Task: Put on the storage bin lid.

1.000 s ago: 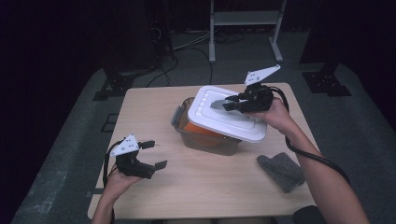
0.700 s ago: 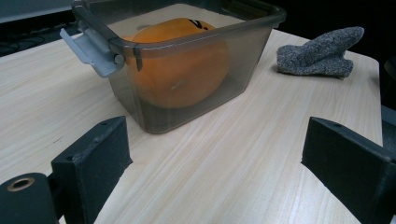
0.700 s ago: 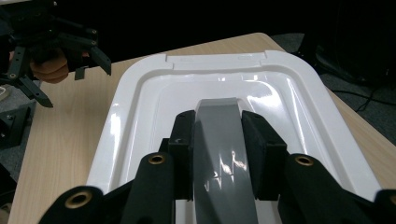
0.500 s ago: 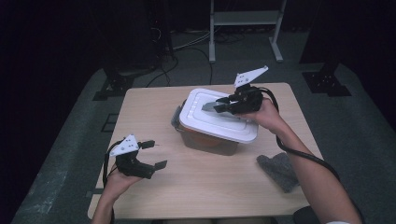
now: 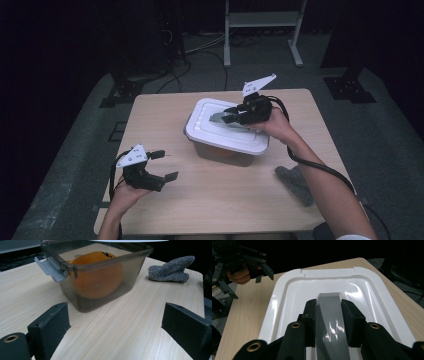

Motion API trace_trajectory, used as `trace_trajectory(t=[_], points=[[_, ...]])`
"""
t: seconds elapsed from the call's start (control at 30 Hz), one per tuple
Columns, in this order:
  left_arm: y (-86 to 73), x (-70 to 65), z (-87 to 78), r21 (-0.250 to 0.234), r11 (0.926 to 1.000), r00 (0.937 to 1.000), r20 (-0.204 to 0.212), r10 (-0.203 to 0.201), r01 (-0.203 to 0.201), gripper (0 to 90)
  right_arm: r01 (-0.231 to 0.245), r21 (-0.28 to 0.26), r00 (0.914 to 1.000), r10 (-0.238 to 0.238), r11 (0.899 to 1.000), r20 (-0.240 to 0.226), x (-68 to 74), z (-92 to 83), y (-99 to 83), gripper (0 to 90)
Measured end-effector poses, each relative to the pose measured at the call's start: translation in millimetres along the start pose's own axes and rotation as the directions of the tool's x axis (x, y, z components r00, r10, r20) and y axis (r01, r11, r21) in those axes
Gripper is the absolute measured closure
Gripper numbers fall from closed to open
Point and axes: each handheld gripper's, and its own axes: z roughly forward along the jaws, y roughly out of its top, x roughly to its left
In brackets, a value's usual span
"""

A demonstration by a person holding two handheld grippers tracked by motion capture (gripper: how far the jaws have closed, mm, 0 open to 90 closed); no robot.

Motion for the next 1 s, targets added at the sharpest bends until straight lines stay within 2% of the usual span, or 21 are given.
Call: trace_trajectory(t=[0.4,0.6,1.0], points=[[-0.7,-0.3,1.0,0.004,1.0,1.0,0.001,-0.002,0.002,6.8,-0.006,0.032,1.0,0.006,0.999,0.006,-8.0,12.7,-6.3,65.7],[0.5,-0.9,0.0,-0.005,1.0,1.0,0.003,0.0,0.0,6.8,0.007,0.051,0.9999,-0.007,0.999,0.007,-12.4,20.9,-9.9,65.7],[-0.3,0.1,-0.4,-0.005,1.0,1.0,0.003,-0.004,0.004,6.8,0.001,0.061,1.0,-0.001,0.998,0.005,-18.6,28.4,-12.6,65.6]])
